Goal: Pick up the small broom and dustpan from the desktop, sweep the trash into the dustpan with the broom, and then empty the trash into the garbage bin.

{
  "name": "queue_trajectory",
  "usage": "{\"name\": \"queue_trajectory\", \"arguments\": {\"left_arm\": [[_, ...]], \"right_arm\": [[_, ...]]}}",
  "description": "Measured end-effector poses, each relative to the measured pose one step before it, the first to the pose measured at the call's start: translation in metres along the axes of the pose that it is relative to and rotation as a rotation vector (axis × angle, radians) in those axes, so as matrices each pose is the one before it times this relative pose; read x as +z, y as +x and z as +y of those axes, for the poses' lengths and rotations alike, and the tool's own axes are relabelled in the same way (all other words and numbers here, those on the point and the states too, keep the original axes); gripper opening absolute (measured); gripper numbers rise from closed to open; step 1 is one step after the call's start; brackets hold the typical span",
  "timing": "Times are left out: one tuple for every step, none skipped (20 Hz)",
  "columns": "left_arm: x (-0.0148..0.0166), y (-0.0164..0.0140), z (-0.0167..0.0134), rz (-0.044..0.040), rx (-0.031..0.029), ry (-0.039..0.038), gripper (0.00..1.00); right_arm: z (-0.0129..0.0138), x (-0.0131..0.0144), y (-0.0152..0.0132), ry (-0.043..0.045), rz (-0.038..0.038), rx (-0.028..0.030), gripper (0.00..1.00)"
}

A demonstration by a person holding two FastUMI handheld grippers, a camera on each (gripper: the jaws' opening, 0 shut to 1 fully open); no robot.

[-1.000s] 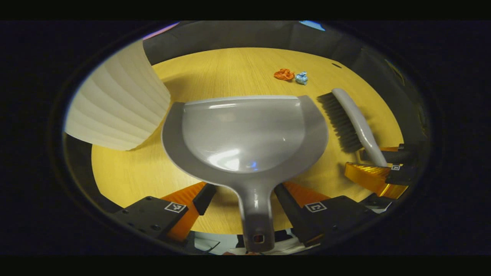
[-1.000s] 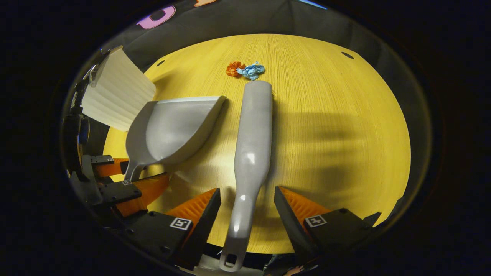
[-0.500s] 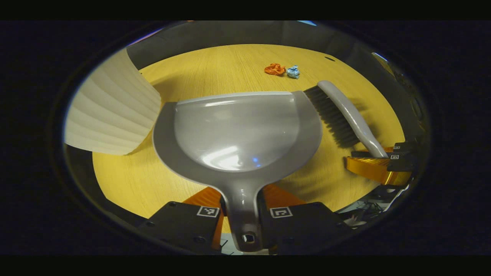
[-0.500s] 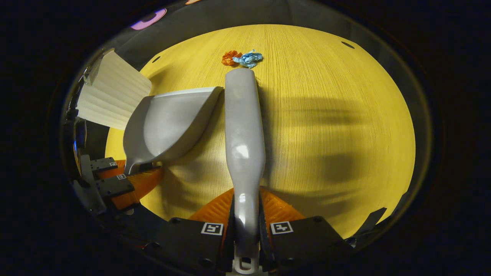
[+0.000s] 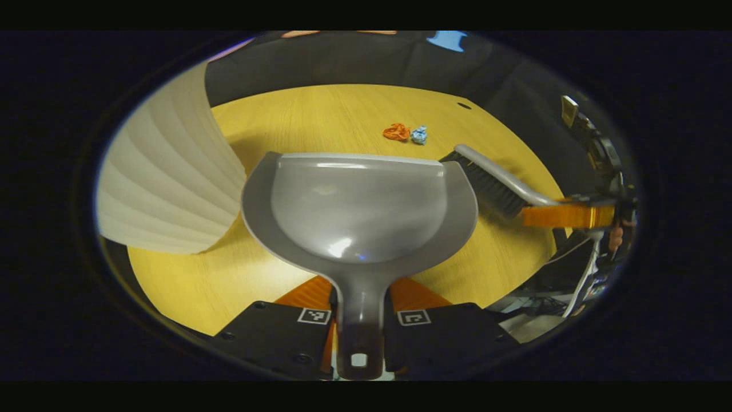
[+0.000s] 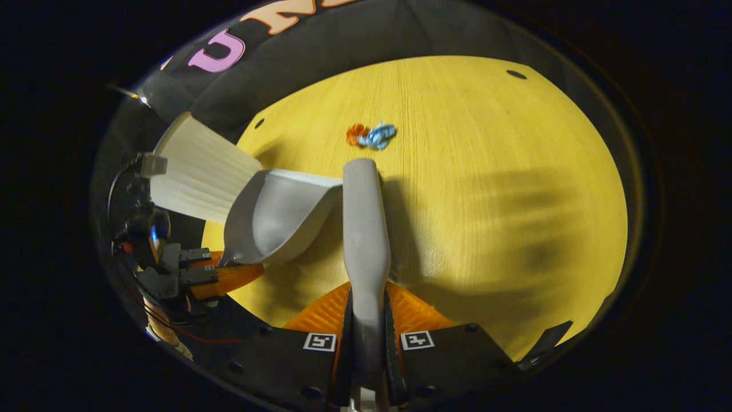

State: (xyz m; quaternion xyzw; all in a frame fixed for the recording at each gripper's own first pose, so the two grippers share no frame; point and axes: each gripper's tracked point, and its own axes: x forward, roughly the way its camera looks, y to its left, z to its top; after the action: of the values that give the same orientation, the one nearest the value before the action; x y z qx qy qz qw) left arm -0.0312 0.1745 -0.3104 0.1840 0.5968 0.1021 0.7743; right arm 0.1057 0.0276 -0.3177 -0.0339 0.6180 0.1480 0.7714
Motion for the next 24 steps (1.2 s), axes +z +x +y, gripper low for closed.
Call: {"name": "queue_trajectory", "arguments": {"left_arm": [[0.00579,-0.00253,0.00683,-0.00920,0.01429,0.06824,0.28],[0.00534,-0.00239,0.00868,0.00031,0.02043,0.06432,0.28],[0.00522,0.00079,0.00687,0.00091,0.01687,0.06009,0.28],[0.00298,-0.00009,0.00607,0.01376,0.01269,0.04559,0.28],[0.00008,0.00084,0.00523,0.01327,0.00643,0.03319,0.28],[-0.00059,0.00009,0.00358,0.01947,0.00397,0.01681,0.28],[-0.00144,-0.00093,0.00050,0.02004,0.00098,0.01058,0.28],[-0.00009,-0.00028,-0.00079,0.01057,-0.00308,0.00404,0.28],[-0.00187,0.00066,-0.00070,0.00623,-0.00846,0.00214,0.28],[-0.00082,0.00177,-0.00096,0.00015,-0.01139,0.00221,0.28],[-0.00233,0.00320,-0.00066,0.00269,-0.01380,0.00574,0.28],[-0.00173,0.00047,-0.00025,0.00599,-0.01183,0.01000,0.28],[-0.00270,0.00215,-0.00050,0.01040,-0.00441,0.01179,0.28],[-0.00052,-0.00004,0.00048,0.00585,-0.00401,0.01796,0.28],[0.00223,0.00131,0.00039,-0.00314,-0.00593,0.01331,0.26],[-0.00014,0.00009,0.00010,0.00383,-0.00802,0.00878,0.28],[-0.00016,0.00127,0.00099,0.00547,-0.00376,0.00568,0.28],[-0.00022,0.00022,0.00064,0.00554,-0.00396,0.00204,0.28],[0.00142,0.00099,-0.00145,0.00648,-0.00444,-0.00212,0.28],[-0.00155,0.00033,0.00108,0.00497,-0.00279,-0.00280,0.28],[-0.00078,-0.00079,0.00020,0.00414,-0.00320,-0.00054,0.30],[-0.00050,-0.00037,-0.00020,0.00550,-0.00296,-0.00226,0.28],[-0.00210,0.00044,-0.00105,0.00447,-0.00494,-0.00682,0.28],[0.00057,-0.00006,-0.00089,0.00171,-0.00690,-0.00743,0.28]], "right_arm": [[-0.00447,0.01322,-0.01341,0.00164,-0.02696,-0.00791,0.23],[-0.00629,0.01484,-0.01011,-0.00321,-0.02887,-0.01736,0.27],[-0.00780,0.01629,-0.00504,-0.00255,-0.02410,-0.01984,0.26],[-0.00478,0.01594,-0.00435,-0.00480,-0.02090,-0.01539,0.27],[-0.00562,0.01325,-0.00336,-0.01132,-0.02195,-0.02382,0.26],[-0.00848,0.01332,0.00350,-0.02316,-0.01610,-0.03466,0.27],[-0.01340,0.01309,0.00456,-0.04084,-0.01933,-0.04366,0.26],[-0.00906,0.00932,0.00411,-0.04063,-0.01161,-0.03065,0.26],[-0.00574,0.01107,0.00551,-0.04613,-0.01481,-0.02848,0.26],[-0.00163,0.00721,0.00783,-0.03686,-0.00315,-0.02489,0.27],[0.00195,0.00658,0.00797,-0.02603,0.00327,-0.02008,0.26],[0.00058,0.00503,0.00620,-0.02714,0.01207,-0.01582,0.26],[-0.00006,0.00257,0.00678,-0.03436,0.00833,-0.01011,0.26],[0.00166,0.00054,0.00684,-0.04548,0.00740,0.00066,0.27],[0.00436,0.00042,0.01026,-0.05187,0.00523,0.00811,0.27],[0.00732,-0.00119,0.00602,-0.05494,0.01206,0.01405,0.27],[0.01173,-0.00047,0.00264,-0.05682,0.00335,0.02576,0.27],[0.01162,0.00117,0.00005,-0.05142,-0.00343,0.03578,0.27],[0.01439,-0.00102,-0.00194,-0.03575,-0.01276,0.04632,0.26],[0.01490,-0.00084,-0.00133,-0.02565,0.00072,0.04756,0.27],[0.01027,-0.00282,0.00053,-0.02871,0.00114,0.03036,0.27],[0.00658,-0.00411,-0.00036,-0.03302,0.01333,0.01690,0.27],[0.00850,-0.00523,0.00130,-0.03064,0.01488,0.01275,0.24],[0.00771,-0.00350,0.00410,-0.01198,0.00674,0.01637,0.27]]}}
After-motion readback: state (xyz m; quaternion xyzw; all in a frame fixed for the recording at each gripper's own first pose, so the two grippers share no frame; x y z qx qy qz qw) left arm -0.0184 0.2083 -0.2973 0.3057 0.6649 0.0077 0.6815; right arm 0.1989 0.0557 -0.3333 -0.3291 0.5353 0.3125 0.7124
